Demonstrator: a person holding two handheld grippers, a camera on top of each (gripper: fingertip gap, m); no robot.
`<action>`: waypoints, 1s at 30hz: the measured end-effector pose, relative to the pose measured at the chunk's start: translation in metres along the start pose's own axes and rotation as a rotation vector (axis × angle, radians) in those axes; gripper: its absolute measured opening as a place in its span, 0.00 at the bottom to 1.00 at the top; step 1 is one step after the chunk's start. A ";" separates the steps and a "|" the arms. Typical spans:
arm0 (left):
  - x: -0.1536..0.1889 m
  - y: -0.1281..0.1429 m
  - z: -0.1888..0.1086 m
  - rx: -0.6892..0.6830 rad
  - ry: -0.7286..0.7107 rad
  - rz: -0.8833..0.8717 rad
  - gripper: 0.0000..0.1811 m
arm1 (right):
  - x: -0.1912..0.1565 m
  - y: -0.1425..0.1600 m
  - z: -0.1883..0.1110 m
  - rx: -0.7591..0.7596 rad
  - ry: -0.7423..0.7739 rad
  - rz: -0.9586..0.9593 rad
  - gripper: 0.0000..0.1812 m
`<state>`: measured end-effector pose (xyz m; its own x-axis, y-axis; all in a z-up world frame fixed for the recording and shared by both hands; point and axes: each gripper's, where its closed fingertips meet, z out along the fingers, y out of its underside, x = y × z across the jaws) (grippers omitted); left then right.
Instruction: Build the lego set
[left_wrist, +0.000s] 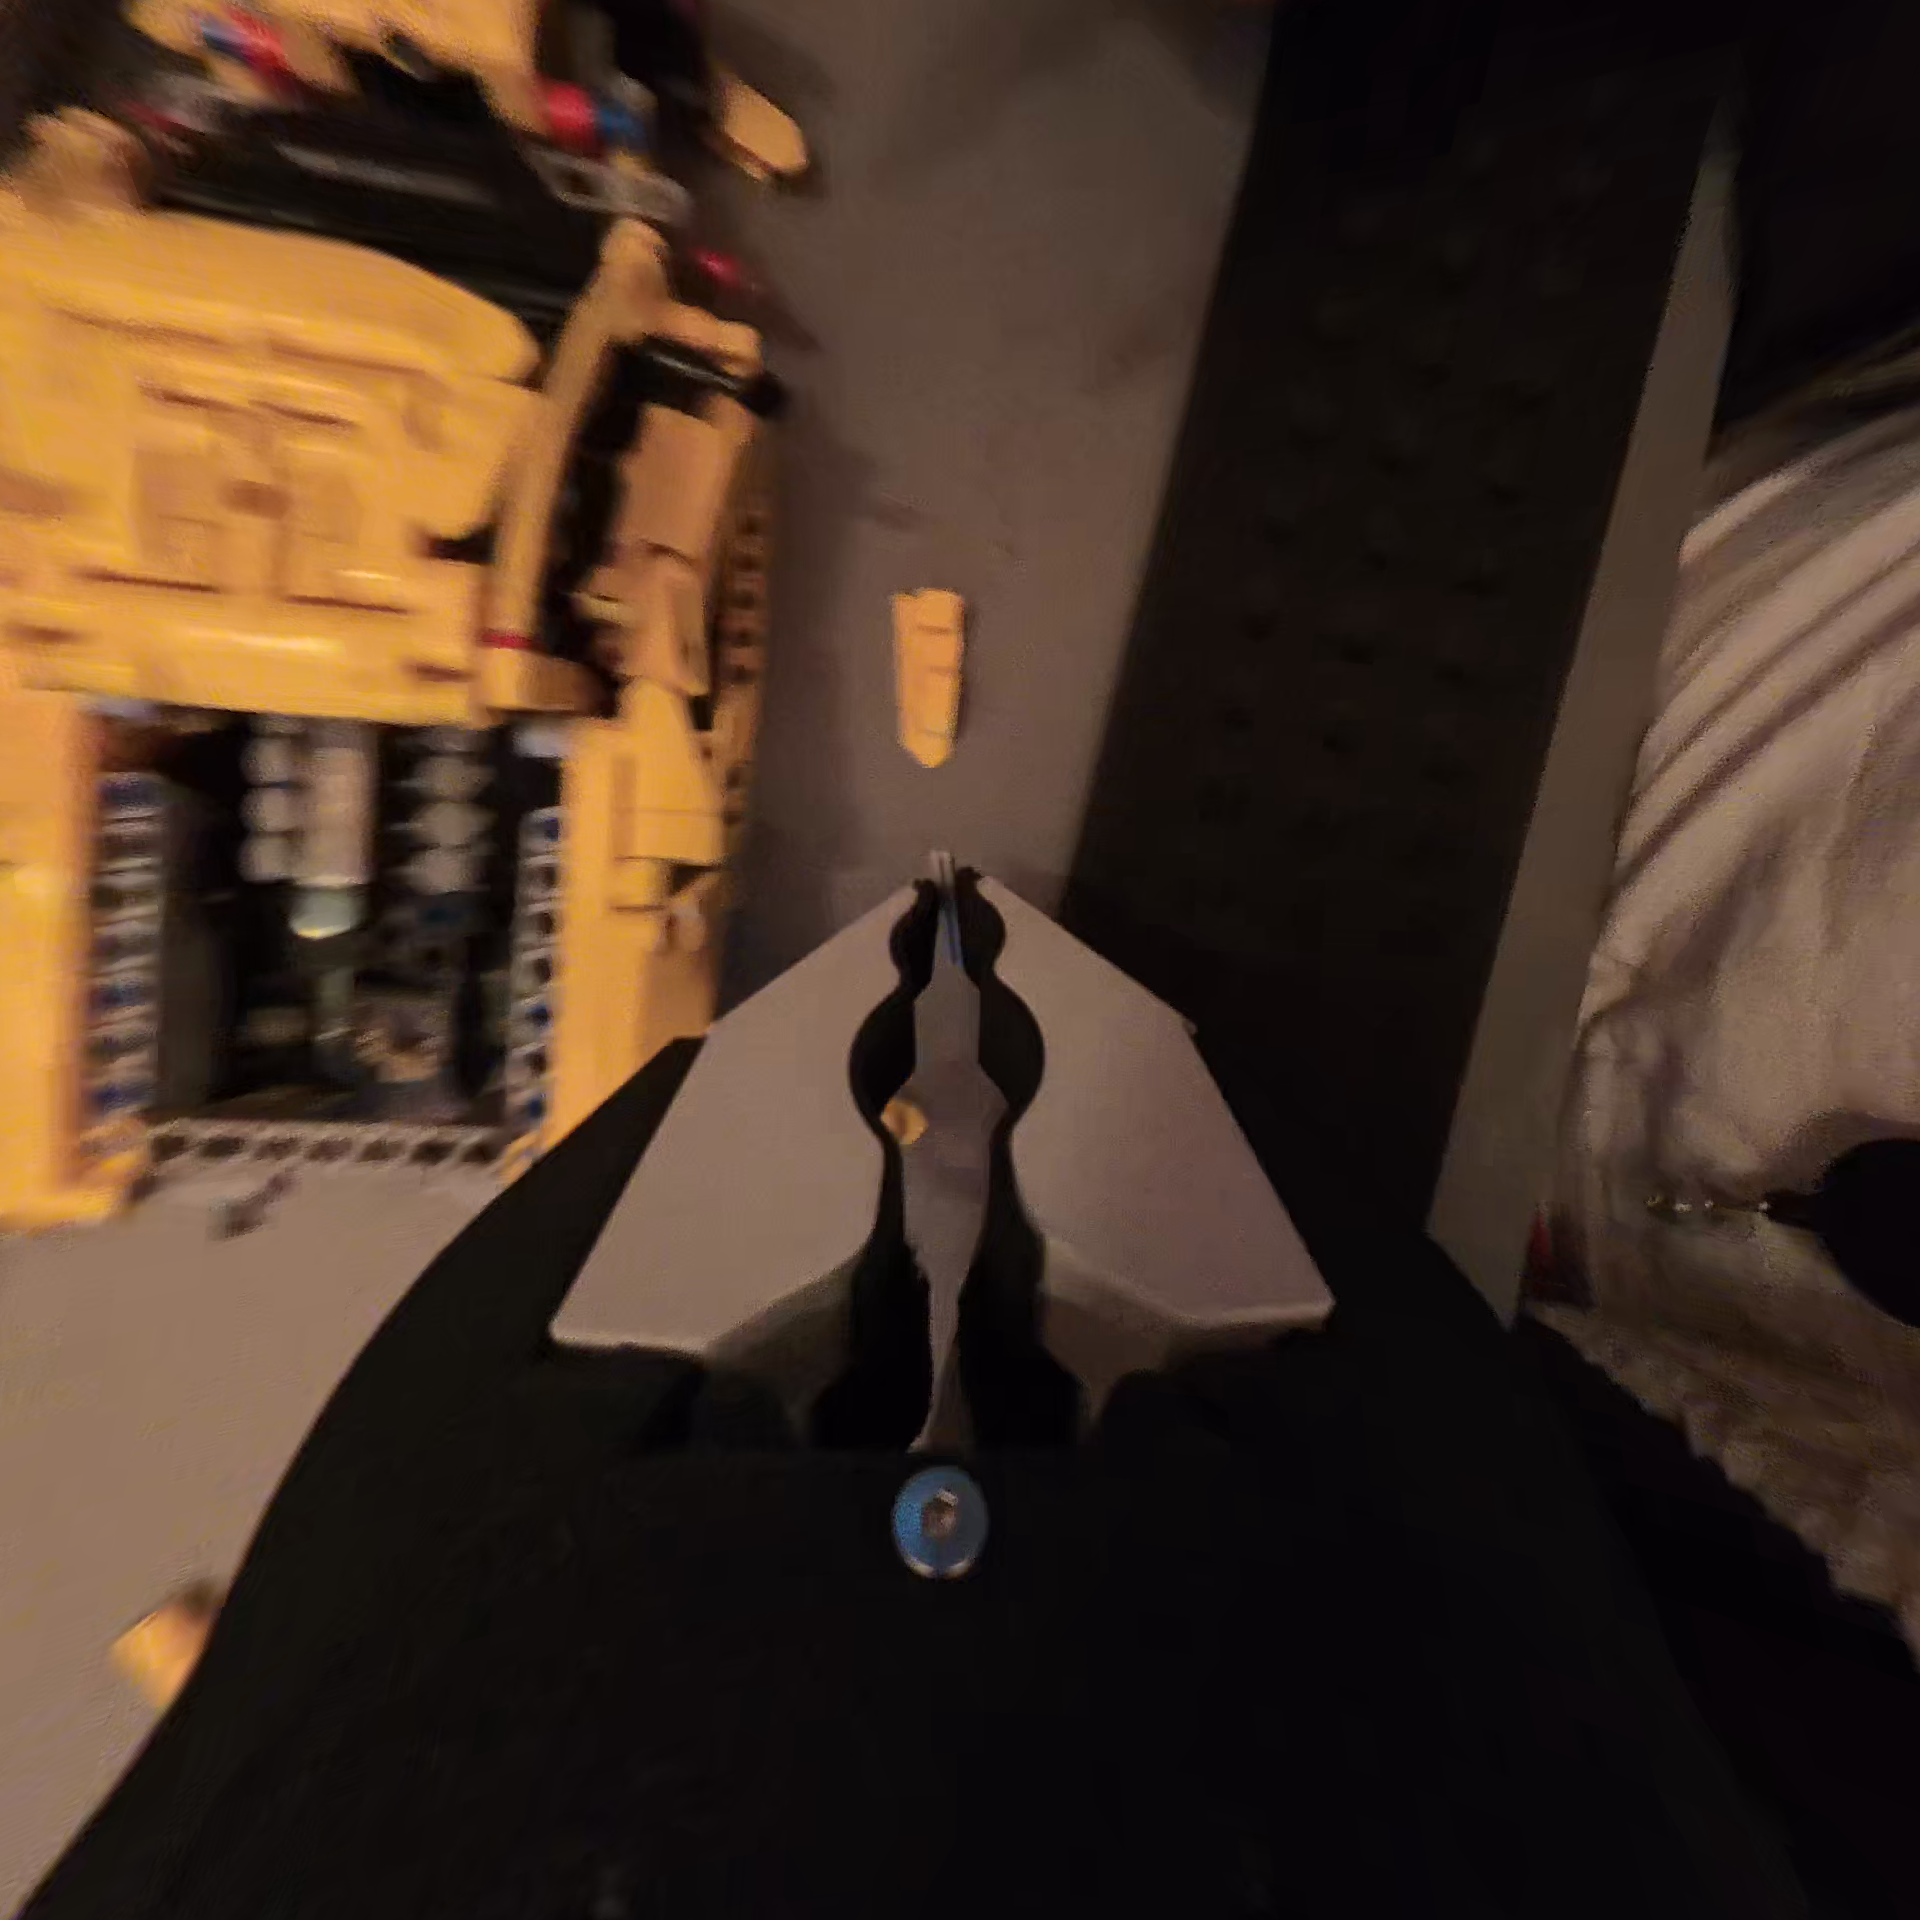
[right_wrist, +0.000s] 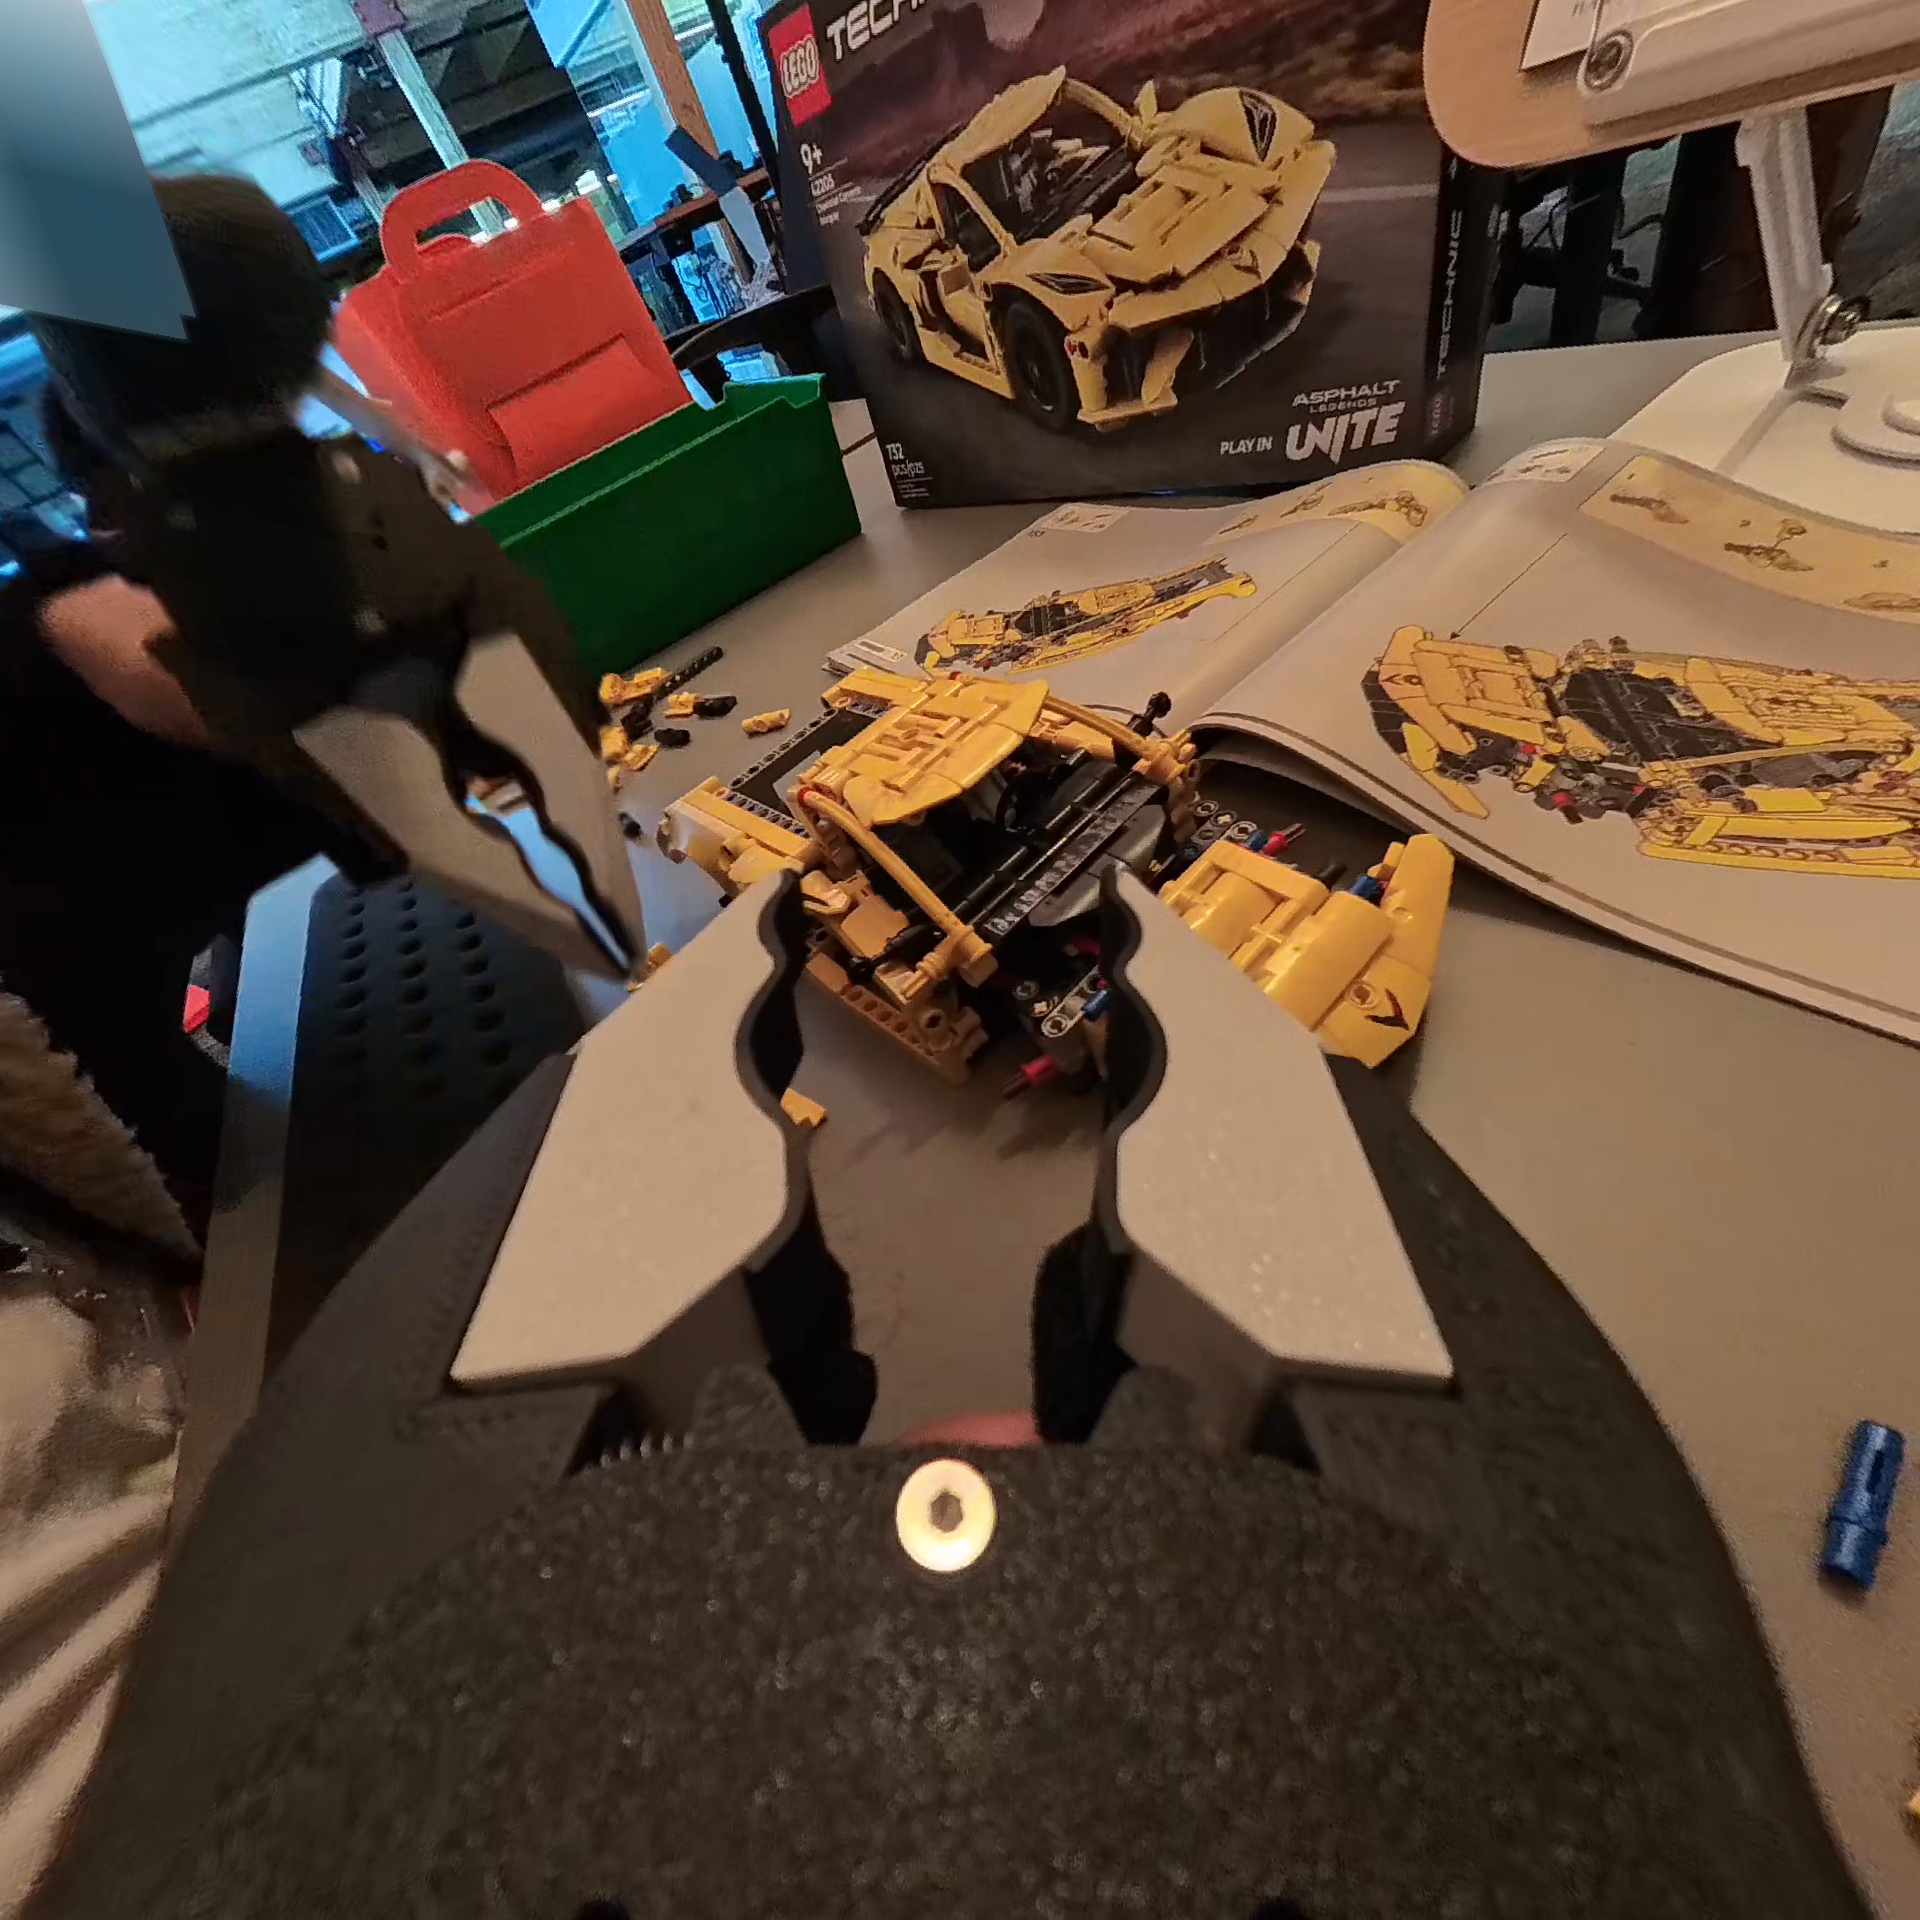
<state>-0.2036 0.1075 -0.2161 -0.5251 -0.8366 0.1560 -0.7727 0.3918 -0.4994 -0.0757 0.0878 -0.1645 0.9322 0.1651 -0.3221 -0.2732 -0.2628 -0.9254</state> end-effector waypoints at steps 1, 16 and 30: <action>0.005 0.003 0.010 -0.012 0.021 -0.009 0.02 | 0.000 0.000 0.000 0.002 -0.002 0.001 0.30; 0.006 -0.001 0.043 -0.039 -0.001 0.055 0.02 | 0.002 0.002 0.001 -0.010 -0.002 0.018 0.30; -0.017 0.083 -0.056 0.395 -0.140 -0.222 0.19 | -0.028 0.033 -0.028 -0.198 -0.038 -0.141 0.31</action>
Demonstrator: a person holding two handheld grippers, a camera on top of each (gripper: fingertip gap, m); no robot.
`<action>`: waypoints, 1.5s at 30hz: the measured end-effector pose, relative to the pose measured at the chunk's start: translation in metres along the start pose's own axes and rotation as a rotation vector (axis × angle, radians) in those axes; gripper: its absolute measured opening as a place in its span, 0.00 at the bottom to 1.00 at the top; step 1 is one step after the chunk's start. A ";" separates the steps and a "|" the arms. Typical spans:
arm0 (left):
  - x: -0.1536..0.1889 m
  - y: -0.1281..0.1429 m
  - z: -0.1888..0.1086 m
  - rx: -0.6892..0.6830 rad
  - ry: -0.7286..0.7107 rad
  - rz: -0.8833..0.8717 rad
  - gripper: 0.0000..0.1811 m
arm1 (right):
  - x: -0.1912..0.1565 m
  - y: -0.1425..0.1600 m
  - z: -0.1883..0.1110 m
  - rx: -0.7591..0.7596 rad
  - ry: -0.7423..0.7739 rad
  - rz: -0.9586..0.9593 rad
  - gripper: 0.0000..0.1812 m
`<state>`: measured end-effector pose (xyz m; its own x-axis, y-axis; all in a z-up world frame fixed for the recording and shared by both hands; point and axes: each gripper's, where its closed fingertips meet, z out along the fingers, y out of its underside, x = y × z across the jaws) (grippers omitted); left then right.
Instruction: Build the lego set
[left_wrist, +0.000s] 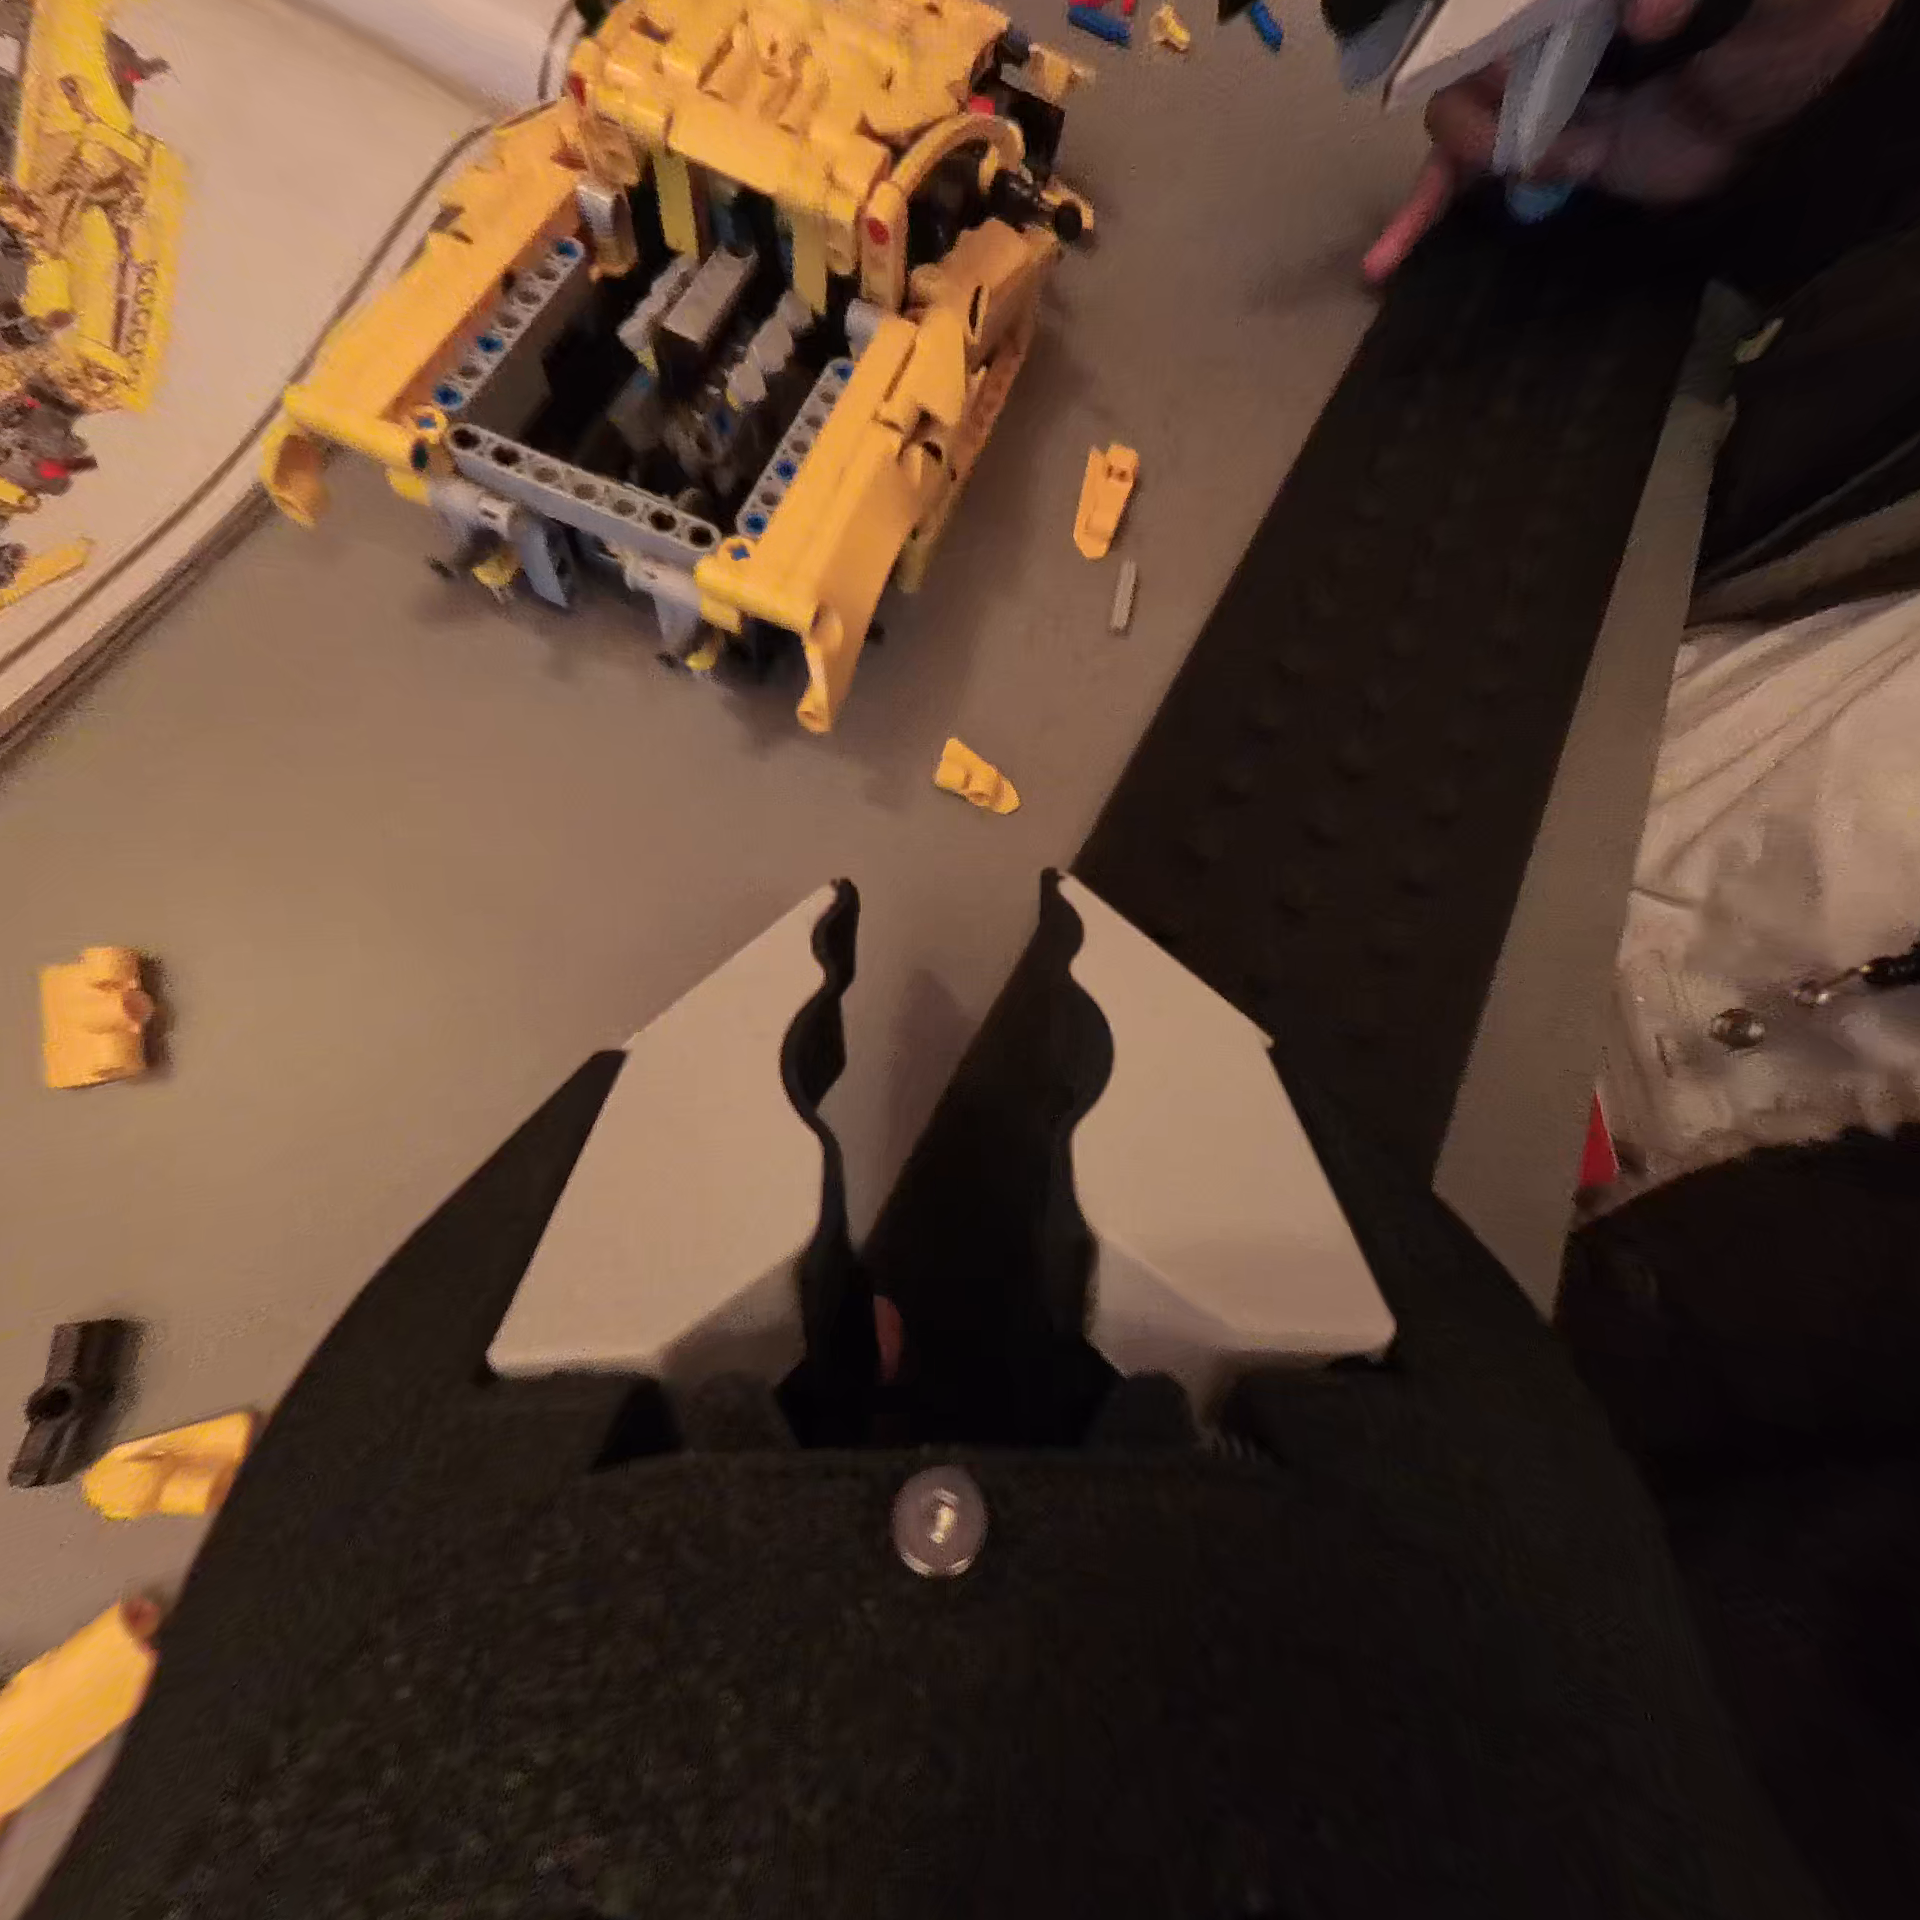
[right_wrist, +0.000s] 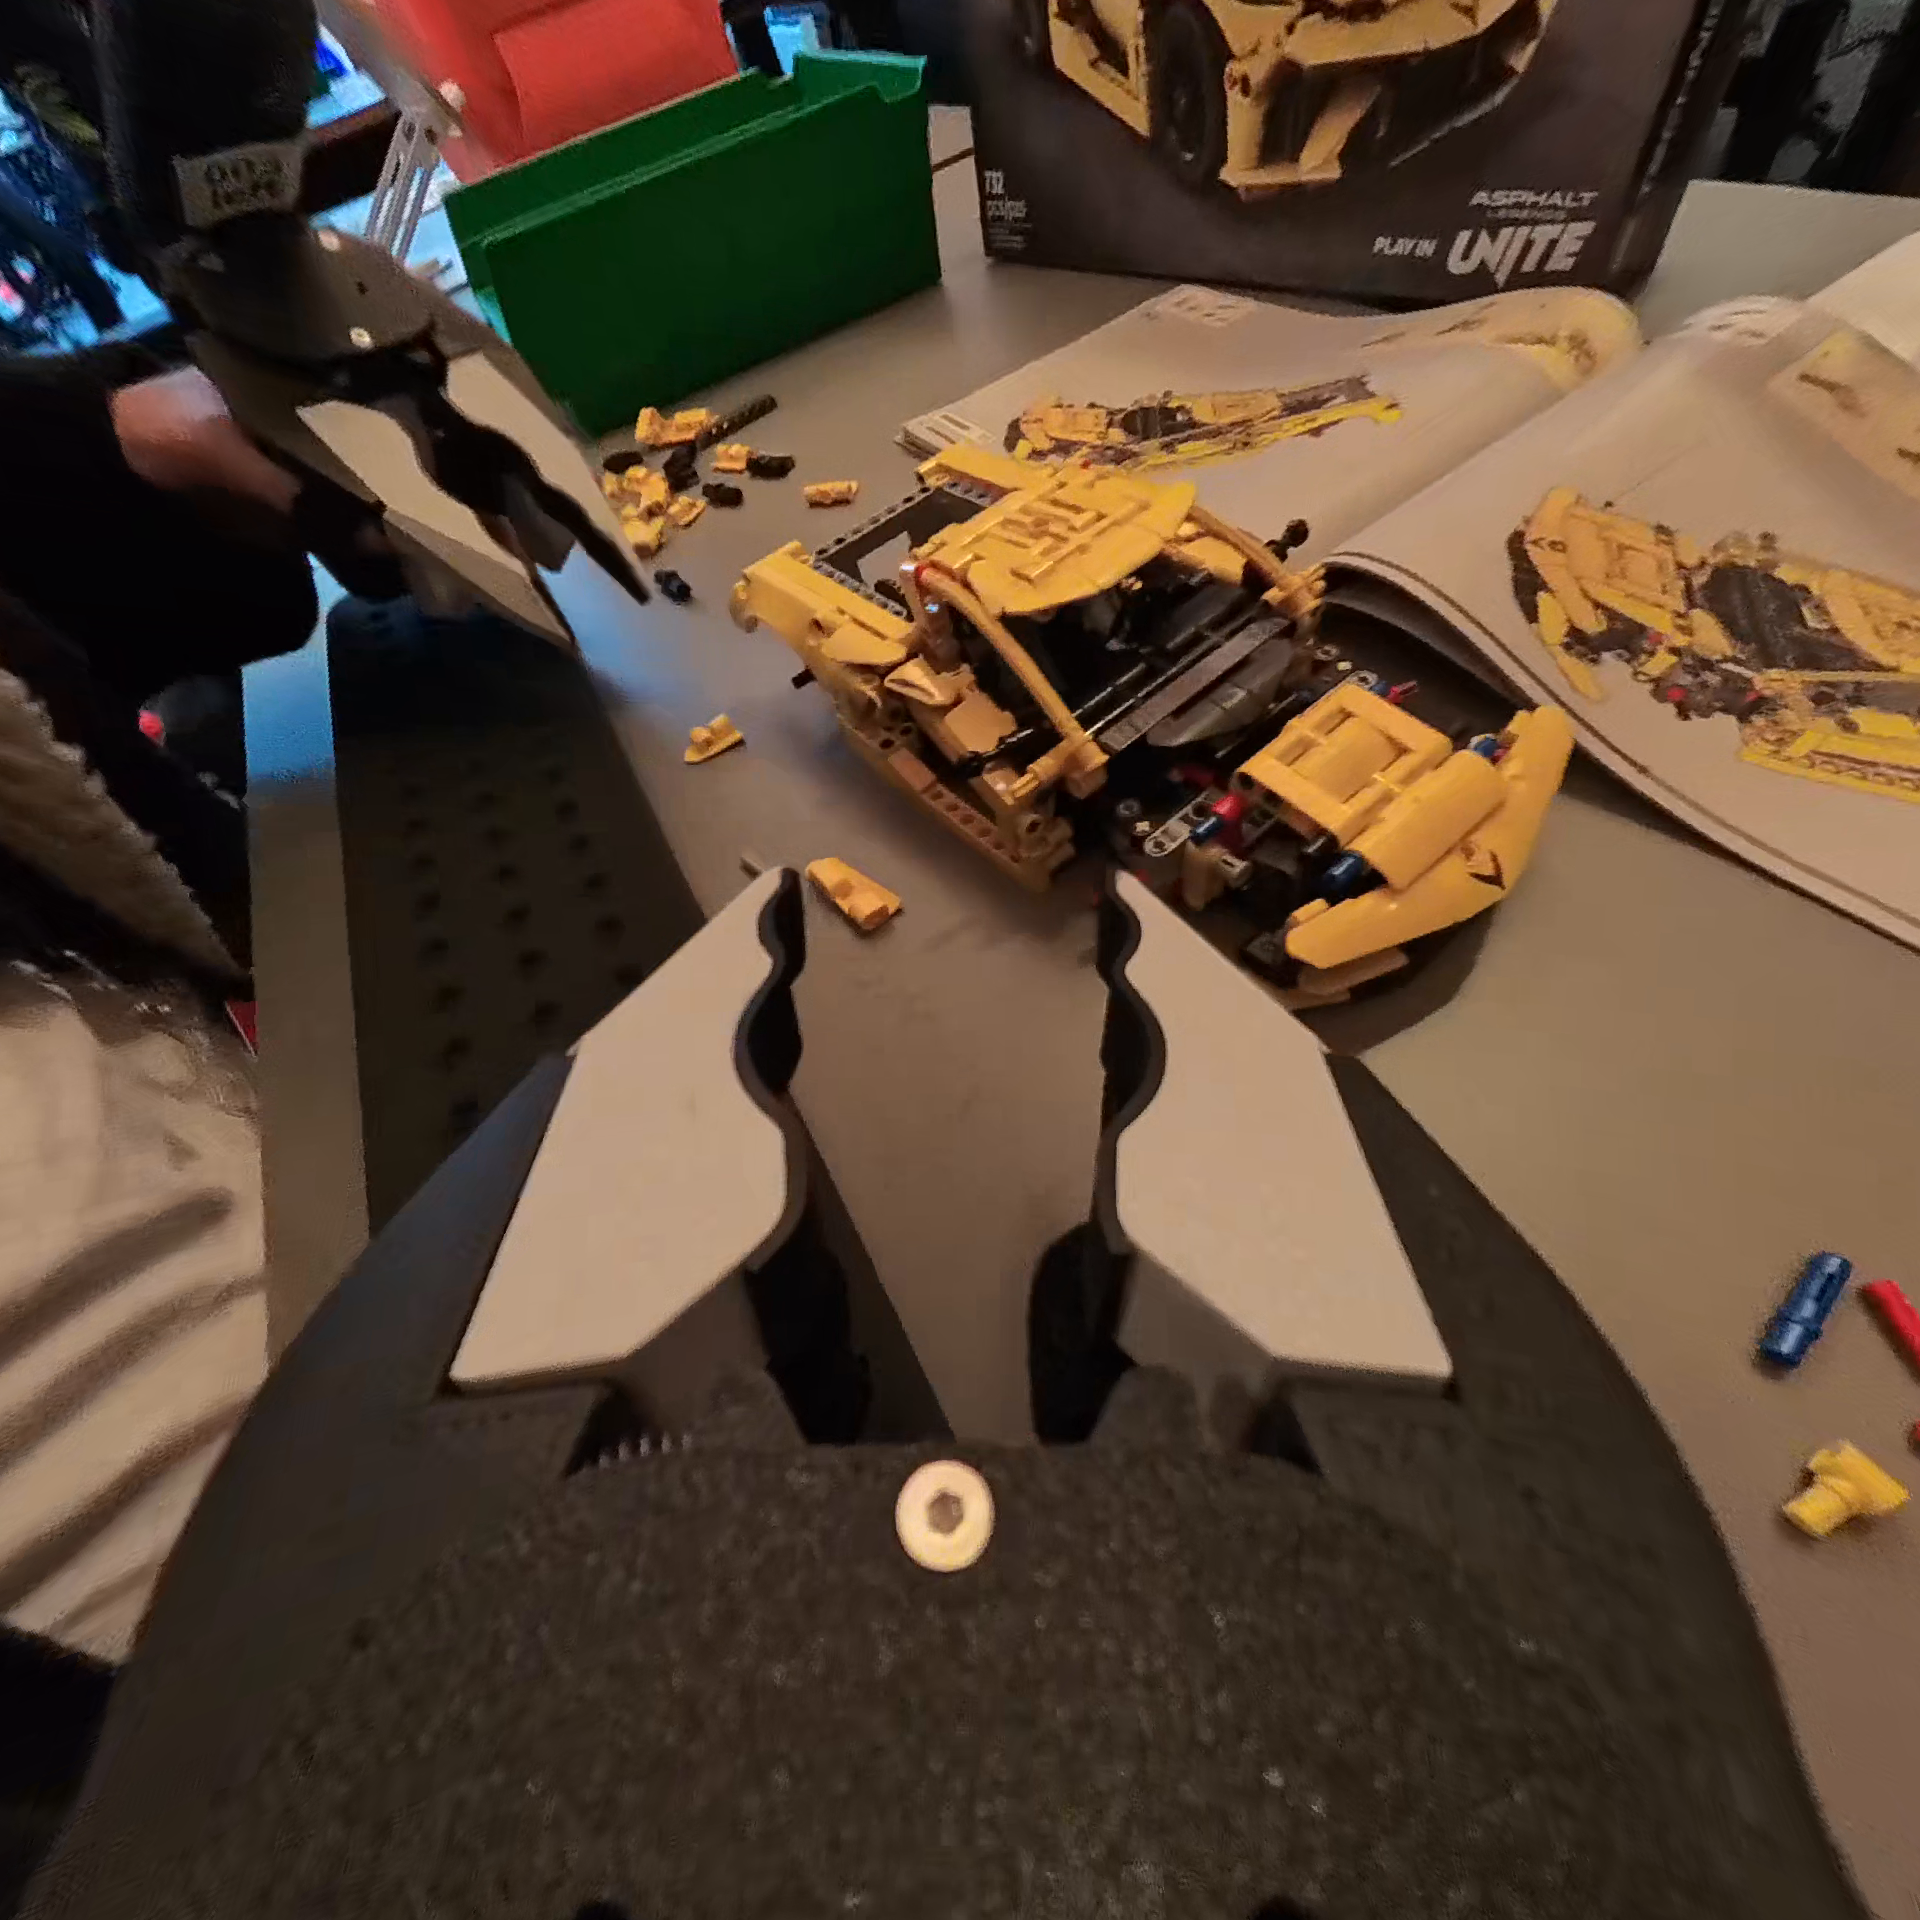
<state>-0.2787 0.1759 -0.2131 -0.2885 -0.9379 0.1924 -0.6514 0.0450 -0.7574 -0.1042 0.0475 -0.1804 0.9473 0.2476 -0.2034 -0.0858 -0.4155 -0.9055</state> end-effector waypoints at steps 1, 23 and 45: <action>0.003 -0.004 -0.001 0.020 0.000 0.013 0.20 | -0.003 0.003 0.002 -0.023 -0.013 -0.007 0.31; 0.039 0.028 -0.017 0.076 -0.427 0.182 0.21 | -0.067 0.030 -0.032 -0.030 -0.098 -0.051 0.26; -0.121 -0.194 -0.080 0.397 -0.783 0.085 0.16 | -0.005 -0.163 0.024 0.111 -0.189 -0.307 0.29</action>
